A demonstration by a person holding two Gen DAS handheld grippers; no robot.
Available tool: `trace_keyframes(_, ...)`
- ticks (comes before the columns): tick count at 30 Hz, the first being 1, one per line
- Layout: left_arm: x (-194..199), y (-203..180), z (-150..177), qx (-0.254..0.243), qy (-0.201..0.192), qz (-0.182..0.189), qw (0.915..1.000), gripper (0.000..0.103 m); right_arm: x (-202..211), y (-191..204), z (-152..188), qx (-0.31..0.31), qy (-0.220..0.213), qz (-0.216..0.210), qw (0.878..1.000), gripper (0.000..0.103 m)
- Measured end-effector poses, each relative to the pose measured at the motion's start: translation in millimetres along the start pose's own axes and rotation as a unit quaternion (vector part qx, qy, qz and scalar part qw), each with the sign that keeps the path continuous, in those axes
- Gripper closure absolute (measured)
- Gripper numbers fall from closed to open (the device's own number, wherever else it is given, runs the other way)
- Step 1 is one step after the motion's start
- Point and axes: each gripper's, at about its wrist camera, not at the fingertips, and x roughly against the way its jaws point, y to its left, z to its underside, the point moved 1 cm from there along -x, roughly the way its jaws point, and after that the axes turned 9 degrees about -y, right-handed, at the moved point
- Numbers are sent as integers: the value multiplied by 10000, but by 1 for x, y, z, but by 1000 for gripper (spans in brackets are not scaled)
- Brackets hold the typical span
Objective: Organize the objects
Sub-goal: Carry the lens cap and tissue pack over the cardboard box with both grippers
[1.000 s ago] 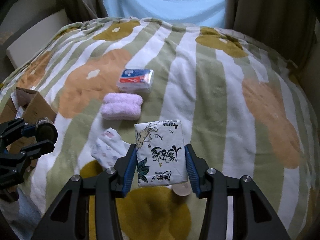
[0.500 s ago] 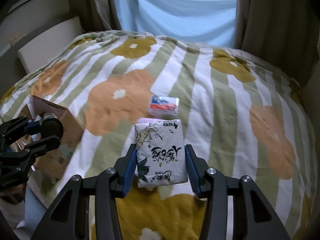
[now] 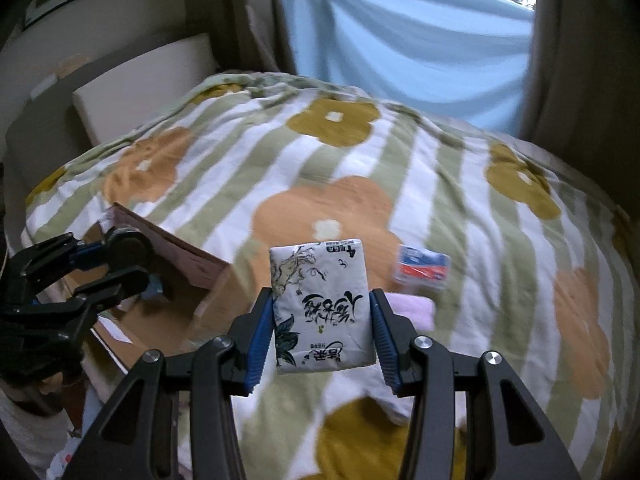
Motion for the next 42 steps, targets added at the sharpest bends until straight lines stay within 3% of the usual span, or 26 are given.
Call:
trace_keyframes(10,18,73,11,182,60,-483,9986,69,-36,79,-17,361,130,-517,9979,60)
trace_keyframes(24,19,163,59,602,374,-866,9937,69,-104,159,-4,672,703,-927,9909,60)
trace_keyframes(34,15,189,90,819,559,-979,9902,69,-136,193,11,834,1029,-1034,9858,60)
trace_keyframes(42,13,189,106,912,649,-927,9894,69,-144,203,27,879,1186,-1075,9832,60)
